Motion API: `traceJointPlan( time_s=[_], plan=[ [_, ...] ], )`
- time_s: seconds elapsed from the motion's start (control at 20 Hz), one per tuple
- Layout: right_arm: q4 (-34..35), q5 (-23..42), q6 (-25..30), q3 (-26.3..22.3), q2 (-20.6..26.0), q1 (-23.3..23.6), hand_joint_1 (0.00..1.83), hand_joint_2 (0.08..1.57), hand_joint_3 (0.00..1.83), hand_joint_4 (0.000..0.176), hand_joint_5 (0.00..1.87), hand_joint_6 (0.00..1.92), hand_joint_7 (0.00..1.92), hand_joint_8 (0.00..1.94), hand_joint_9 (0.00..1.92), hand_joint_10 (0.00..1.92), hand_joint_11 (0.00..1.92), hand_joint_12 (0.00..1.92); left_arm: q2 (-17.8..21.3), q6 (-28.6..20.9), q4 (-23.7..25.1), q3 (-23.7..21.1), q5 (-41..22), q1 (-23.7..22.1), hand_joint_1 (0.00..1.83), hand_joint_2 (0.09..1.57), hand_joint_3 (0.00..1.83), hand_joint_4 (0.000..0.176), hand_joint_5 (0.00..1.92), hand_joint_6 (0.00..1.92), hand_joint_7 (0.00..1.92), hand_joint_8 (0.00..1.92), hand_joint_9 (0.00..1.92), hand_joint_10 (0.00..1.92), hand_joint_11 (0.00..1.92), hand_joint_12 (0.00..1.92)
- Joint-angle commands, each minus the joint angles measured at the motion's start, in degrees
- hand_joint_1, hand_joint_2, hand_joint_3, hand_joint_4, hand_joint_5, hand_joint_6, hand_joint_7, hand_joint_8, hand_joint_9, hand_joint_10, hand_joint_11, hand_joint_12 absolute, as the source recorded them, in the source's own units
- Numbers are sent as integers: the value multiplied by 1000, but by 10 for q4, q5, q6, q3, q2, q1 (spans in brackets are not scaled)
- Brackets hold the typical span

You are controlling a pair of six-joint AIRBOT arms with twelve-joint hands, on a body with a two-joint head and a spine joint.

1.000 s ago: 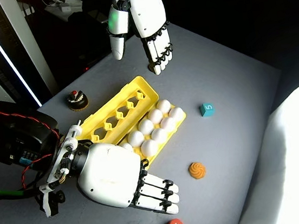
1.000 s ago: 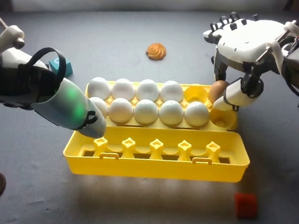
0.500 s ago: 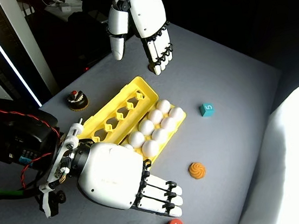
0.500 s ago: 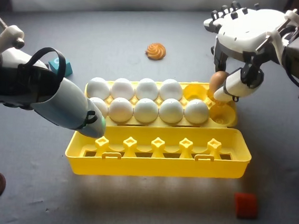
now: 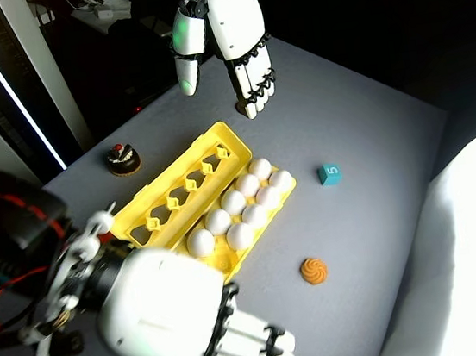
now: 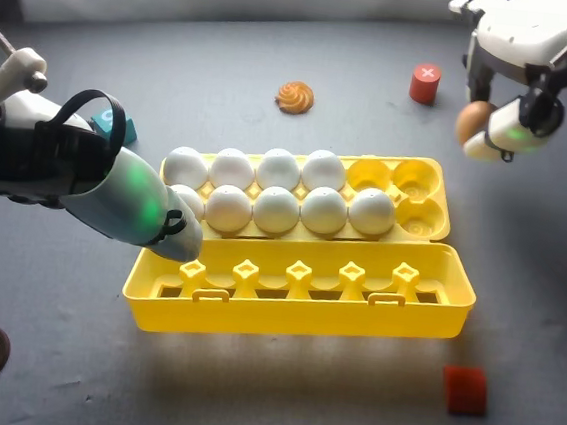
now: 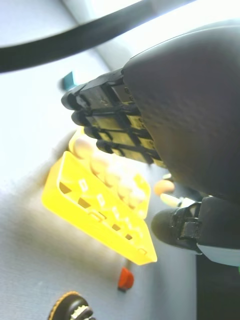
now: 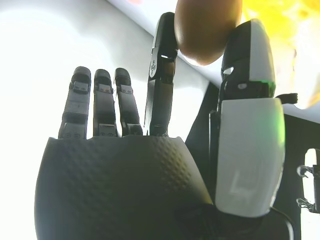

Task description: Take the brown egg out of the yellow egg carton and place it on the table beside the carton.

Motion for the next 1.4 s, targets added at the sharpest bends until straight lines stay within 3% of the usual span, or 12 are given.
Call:
traceJointPlan(
  time_s=[0.0,0.05,0.25,0.3,0.4,0.55,0.75,0.8,0.9,0.95,1.1,1.35],
  plan=[
    [-19,27,-3,0,4,-1,1108,1072,1,0,1075,835,47,2,0,0,0,0,0,-1,27,1,-11,-4,0,1242,0,0,0,0,1,0,0,0,0,0],
    [-19,30,-6,0,6,-8,1093,1074,1,35,1069,845,42,0,0,0,0,0,0,-1,27,1,-11,-4,0,1233,0,0,0,0,0,0,0,0,0,0],
    [-20,33,-10,0,6,-26,1132,1047,0,0,1137,733,110,7,0,0,0,0,0,-2,27,1,-11,-4,0,1238,0,0,0,0,0,0,0,0,0,0],
    [-20,34,-10,0,6,-29,1102,1053,1,49,1117,767,104,3,0,0,0,0,0,-2,27,1,-11,-4,0,1241,0,0,0,0,0,0,0,0,0,0],
    [-21,34,-14,0,5,-34,1109,1047,0,40,1137,732,117,4,0,0,0,0,0,-2,27,1,-11,-4,0,1247,2,0,0,0,0,0,0,0,0,0],
    [-21,38,-19,0,6,-40,1086,1045,0,114,1137,731,135,6,0,0,0,0,0,-2,27,1,-11,-4,0,1249,3,0,0,0,0,0,0,0,0,0],
    [-28,38,-20,1,6,-46,1128,1064,1,0,1095,796,86,2,0,0,0,0,0,-3,27,1,-11,-4,0,1251,4,0,0,0,18,7,0,0,0,0],
    [-39,40,-18,1,6,-48,1078,1065,1,95,1086,814,84,3,0,0,0,0,0,-3,27,1,-11,-4,0,1252,4,0,0,0,10,3,0,0,0,0],
    [-51,45,-13,1,2,-53,1075,1072,2,88,1070,842,68,0,0,0,0,0,0,-3,27,1,-11,-4,0,1247,1,0,0,0,0,0,0,0,0,0],
    [-53,47,-13,1,-1,-53,1111,1051,0,26,1126,747,100,5,0,0,0,0,0,-3,27,1,-11,-4,0,1249,2,0,0,0,0,0,0,0,0,0],
    [-53,49,-13,1,-11,-53,1067,1064,3,125,1082,821,52,2,0,0,0,0,0,-3,27,1,-11,-4,0,1245,0,0,0,0,3,1,0,0,0,0],
    [-53,56,-13,1,-26,-49,1077,1067,1,92,1082,823,21,1,0,0,0,0,0,-3,27,1,-11,-4,0,1248,1,0,0,0,0,0,0,0,0,0]
  ],
)
